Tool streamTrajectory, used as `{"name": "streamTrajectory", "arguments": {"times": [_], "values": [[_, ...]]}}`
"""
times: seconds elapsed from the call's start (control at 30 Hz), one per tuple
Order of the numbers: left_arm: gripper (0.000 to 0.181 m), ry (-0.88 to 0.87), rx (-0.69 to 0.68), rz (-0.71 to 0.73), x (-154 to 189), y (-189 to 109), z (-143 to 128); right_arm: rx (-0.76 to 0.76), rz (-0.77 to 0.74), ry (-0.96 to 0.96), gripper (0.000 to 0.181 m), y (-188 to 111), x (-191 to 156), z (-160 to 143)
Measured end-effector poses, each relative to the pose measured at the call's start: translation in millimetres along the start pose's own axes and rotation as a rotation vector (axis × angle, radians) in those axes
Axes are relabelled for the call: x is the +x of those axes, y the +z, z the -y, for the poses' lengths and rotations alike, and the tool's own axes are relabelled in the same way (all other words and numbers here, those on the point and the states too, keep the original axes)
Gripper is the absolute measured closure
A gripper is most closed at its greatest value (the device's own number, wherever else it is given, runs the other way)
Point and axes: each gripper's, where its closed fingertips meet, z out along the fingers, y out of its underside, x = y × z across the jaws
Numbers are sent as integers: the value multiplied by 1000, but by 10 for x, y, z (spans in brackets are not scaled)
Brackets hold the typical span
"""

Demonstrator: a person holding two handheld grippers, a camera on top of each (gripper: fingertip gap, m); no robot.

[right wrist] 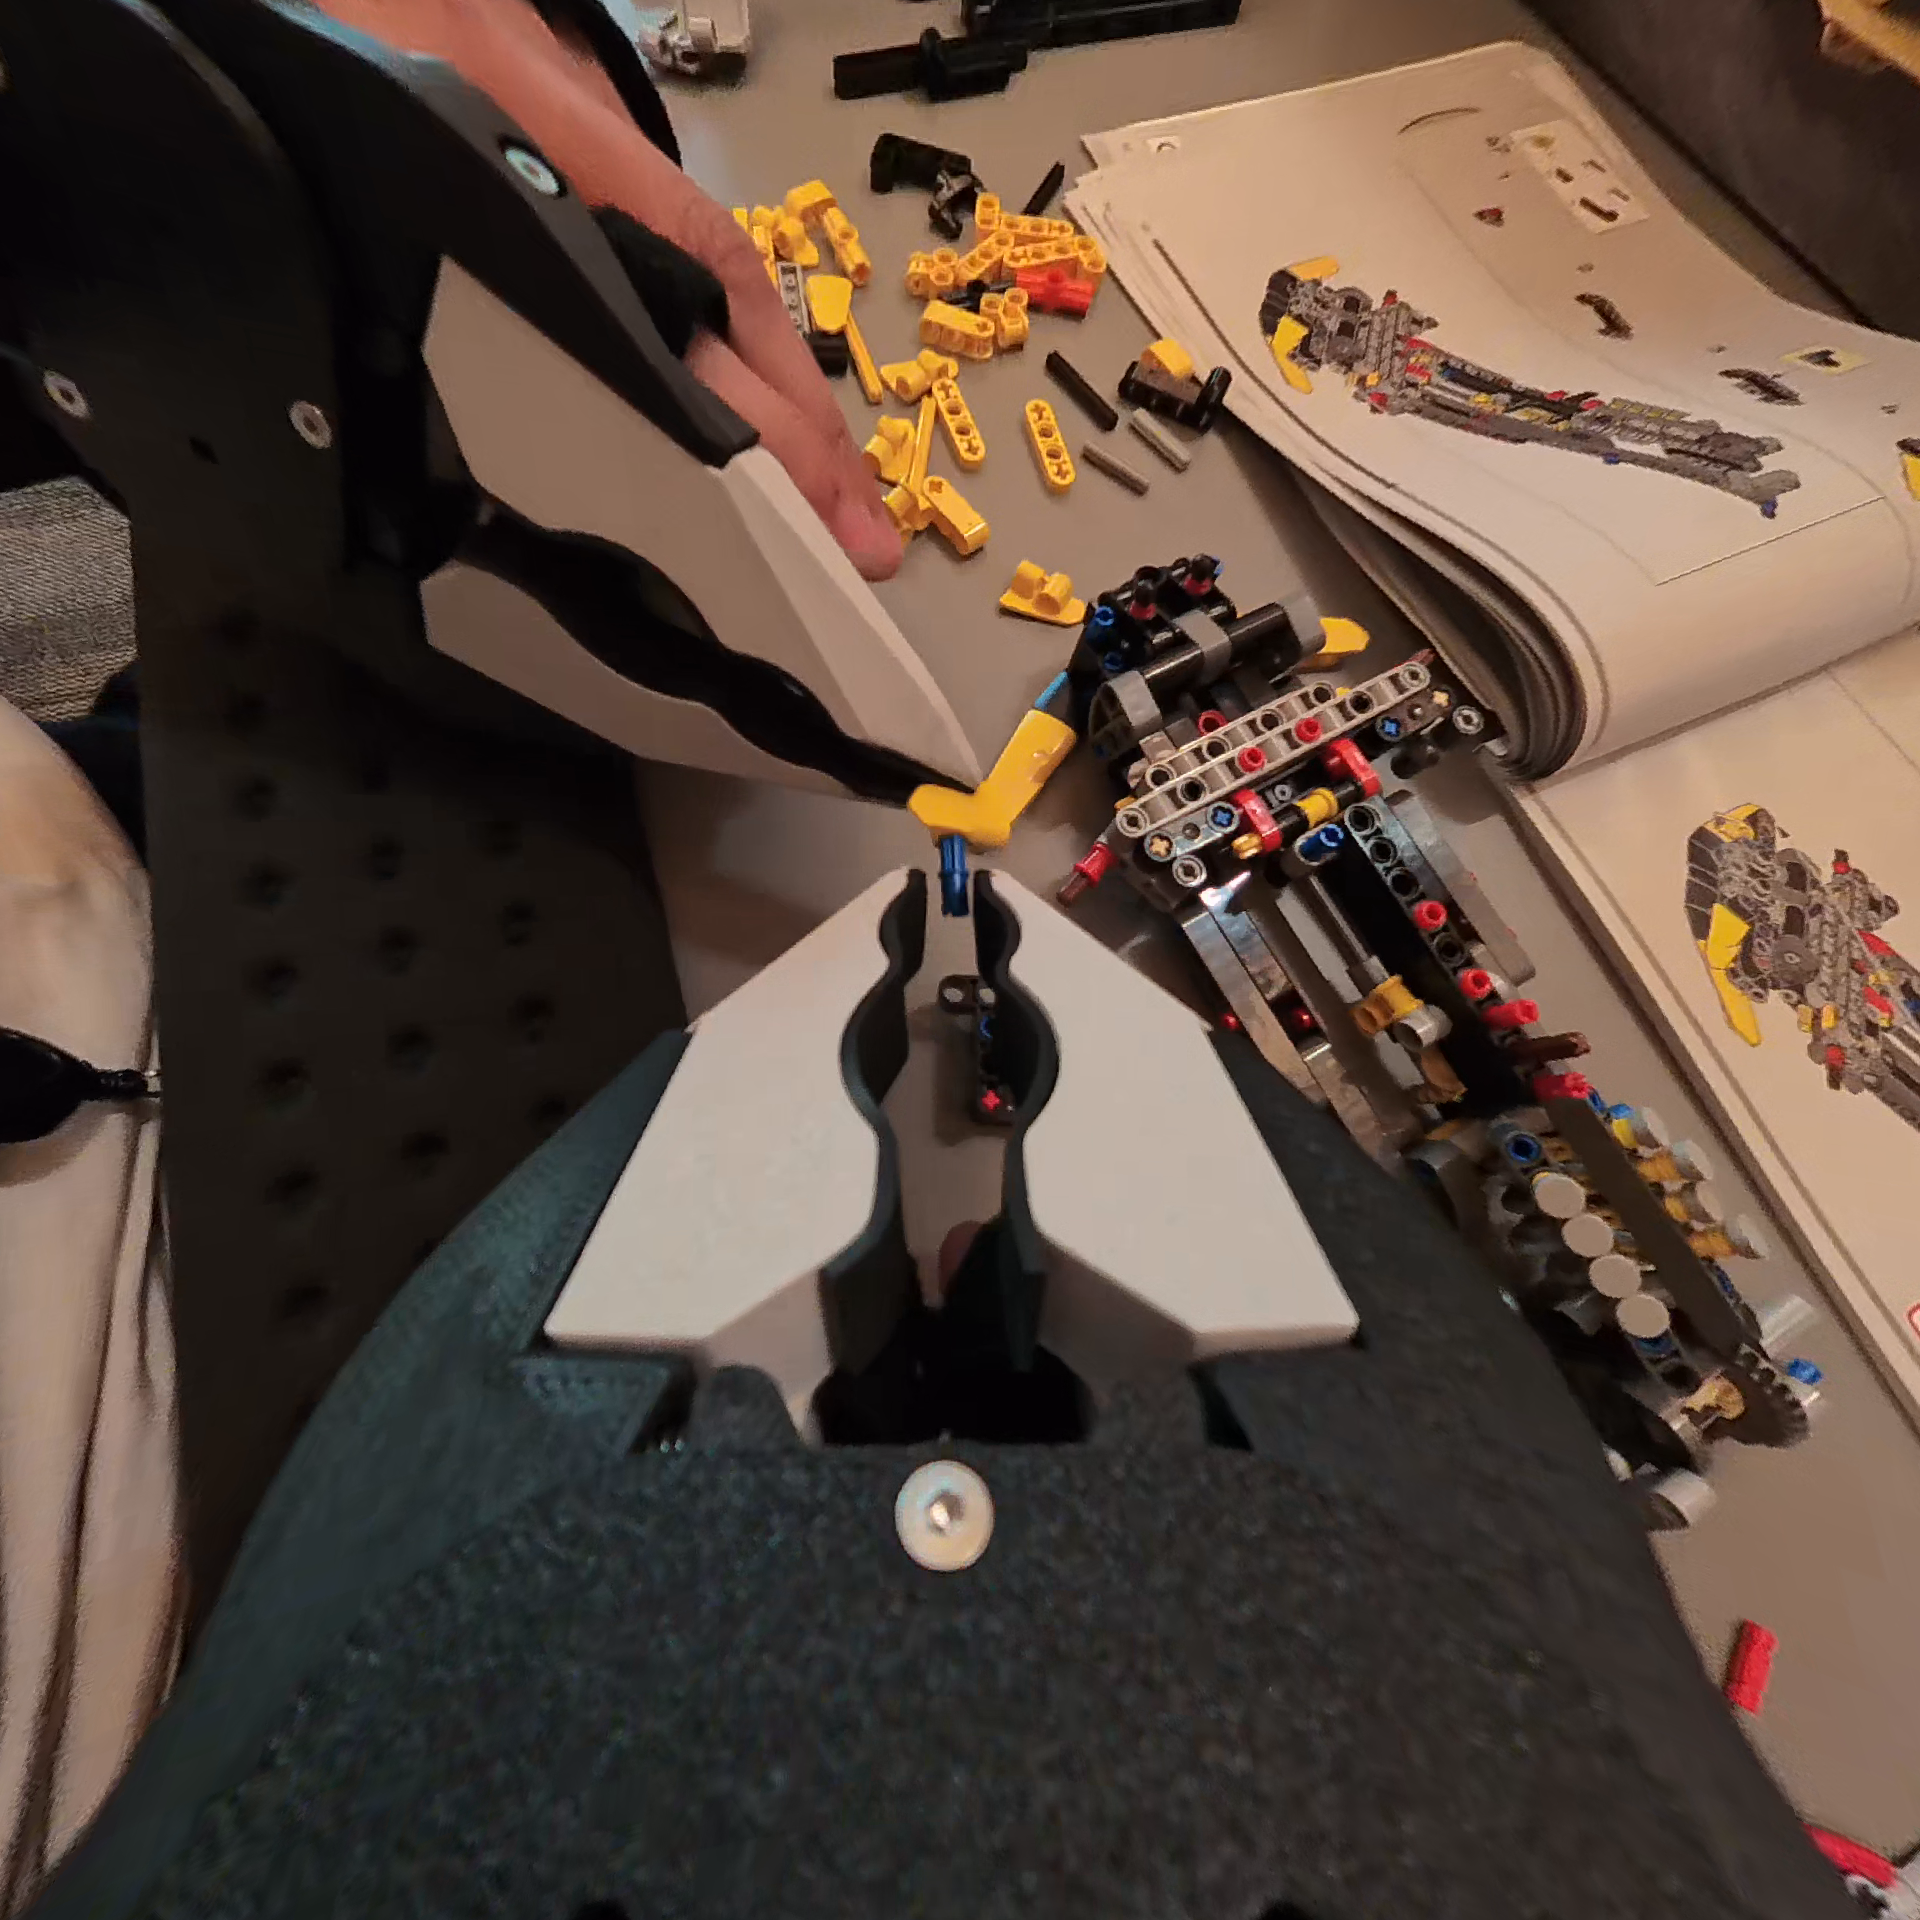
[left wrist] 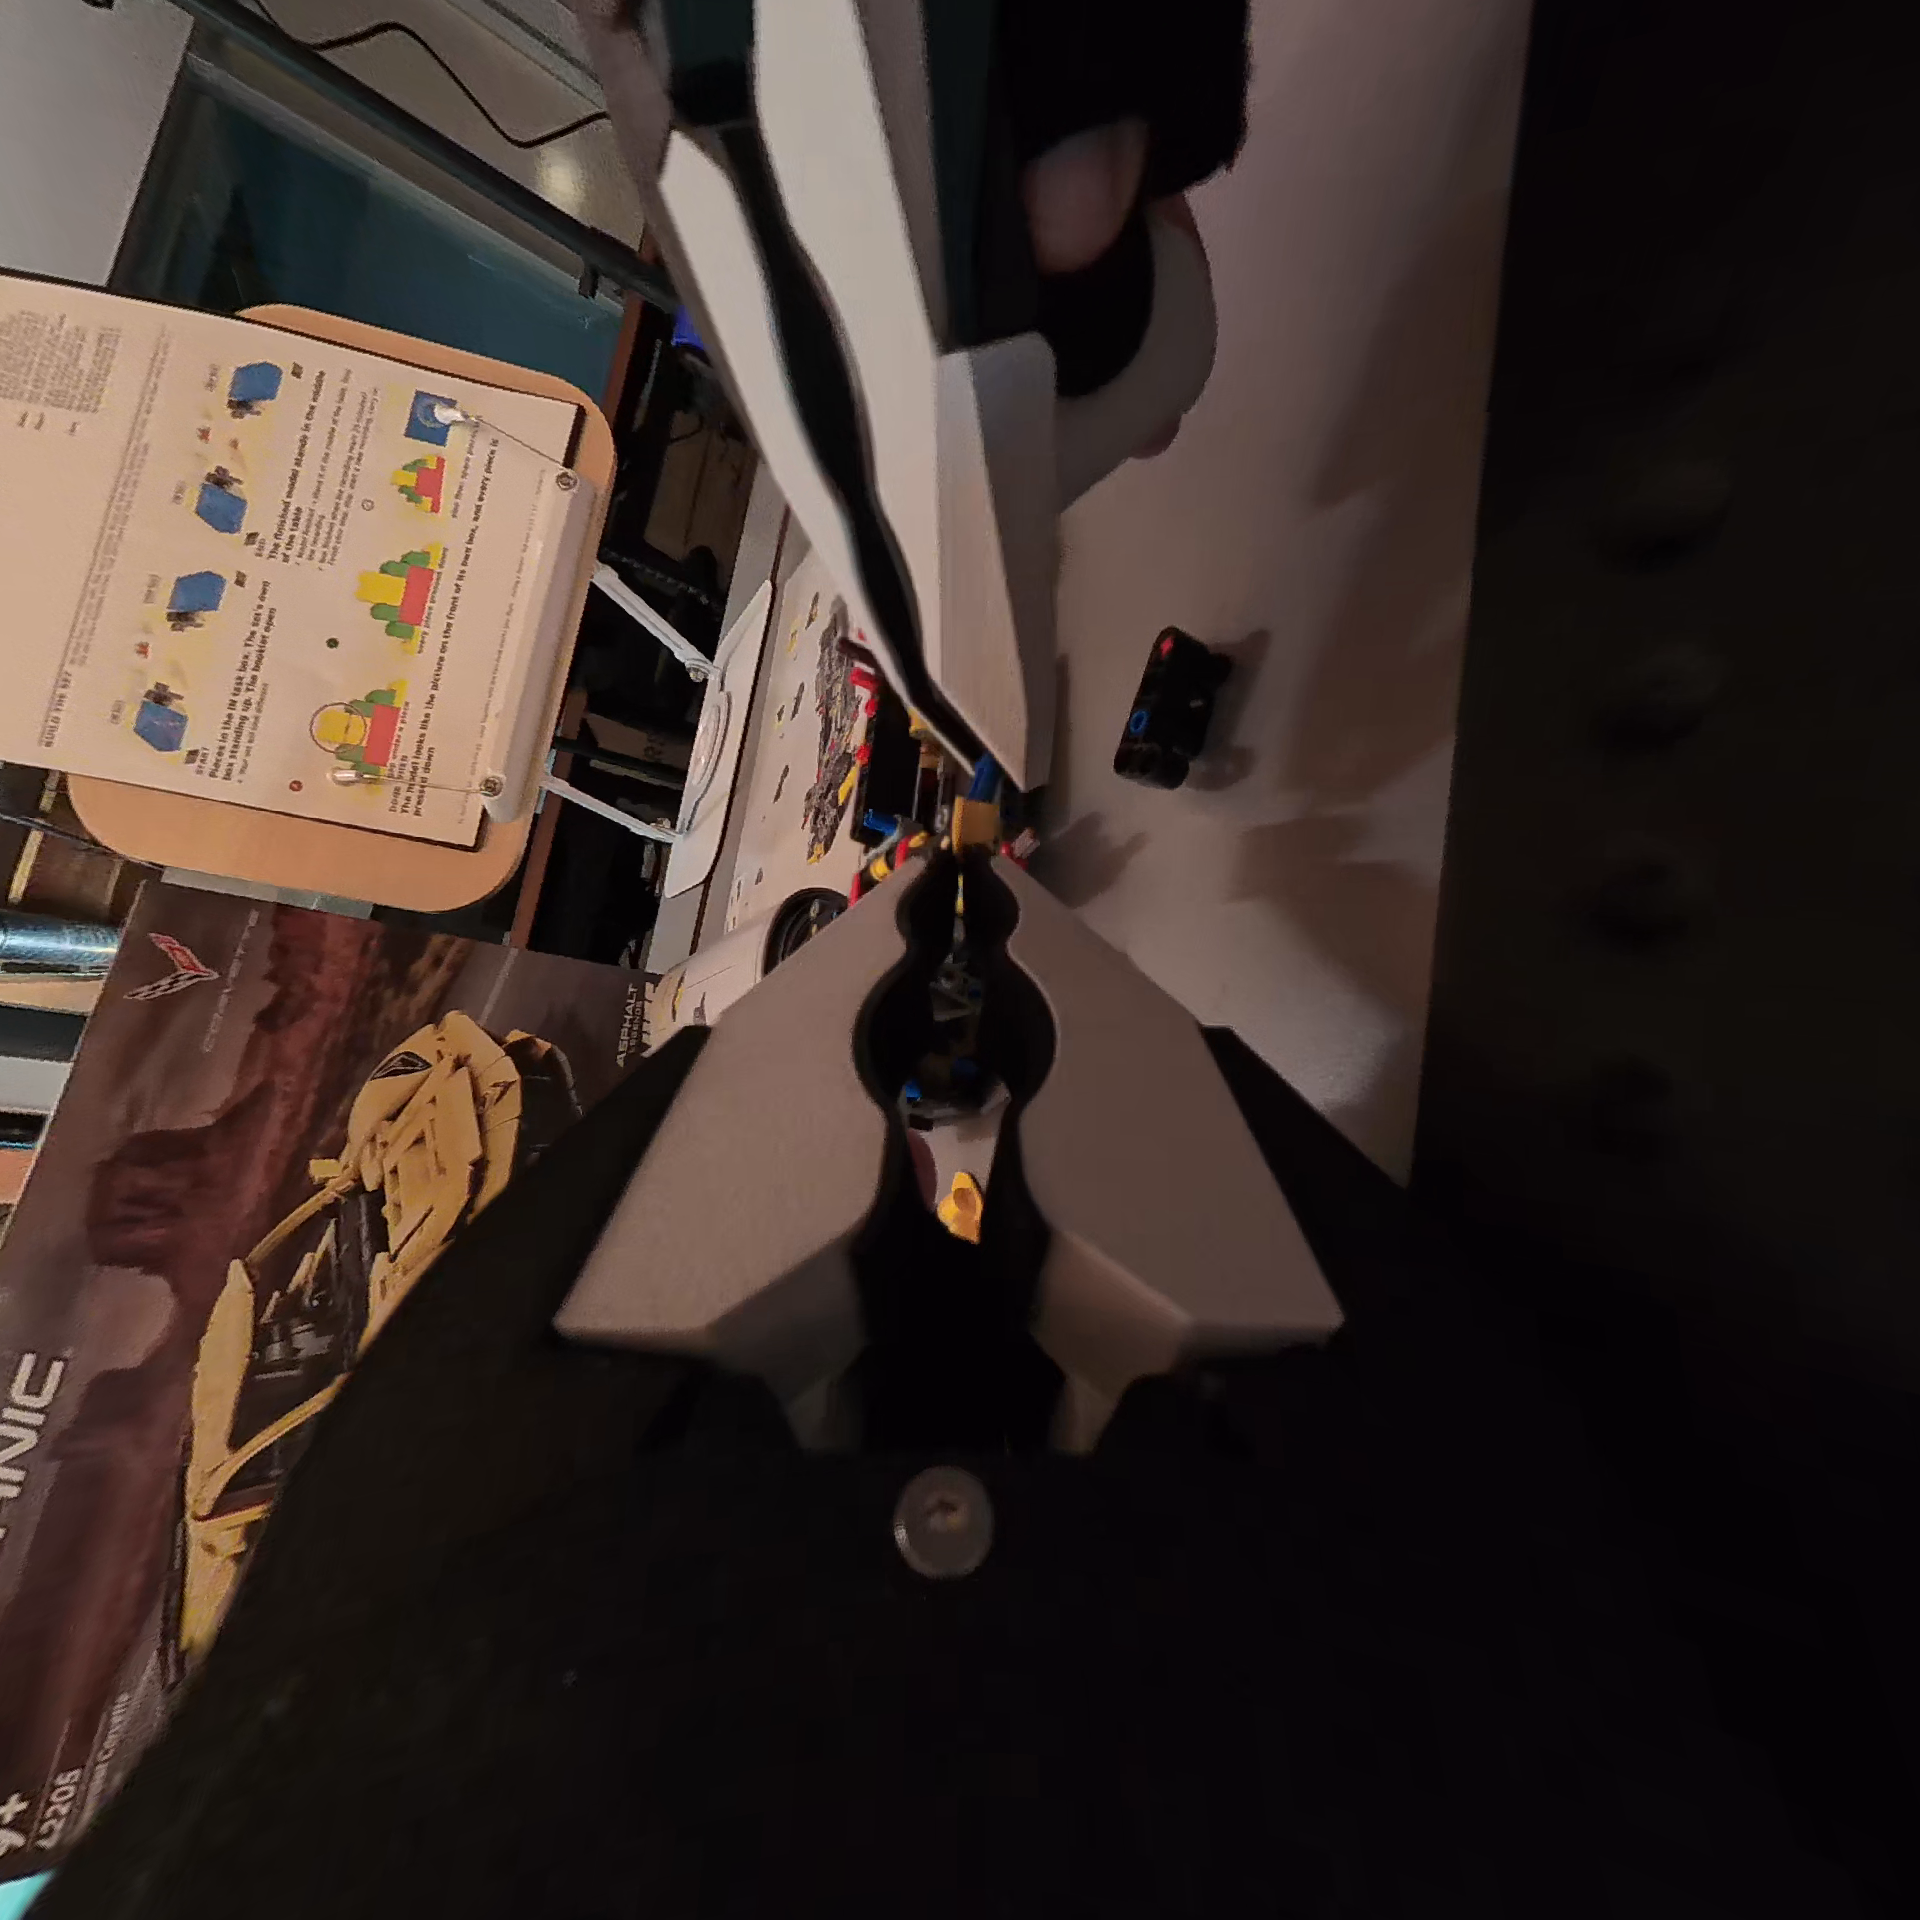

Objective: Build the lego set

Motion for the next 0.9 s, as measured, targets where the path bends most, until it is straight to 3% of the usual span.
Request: {"name": "streamTrajectory", "arguments": {"times": [0.23,0.43,0.57,0.73,0.9], "values": [[181,-66,30,14,-86,-39,23,89,20,38,168,-28,-15,53],[181,-139,61,31,-181,-82,45,338,184,248,163,-122,-70,247],[181,-147,74,39,-198,-100,64,463,215,350,169,-214,24,340],[181,-184,80,36,-224,-111,56,426,194,348,166,-177,52,279],[181,-201,39,50,-256,-102,-50,341,57,313,169,-224,244,102]]}}
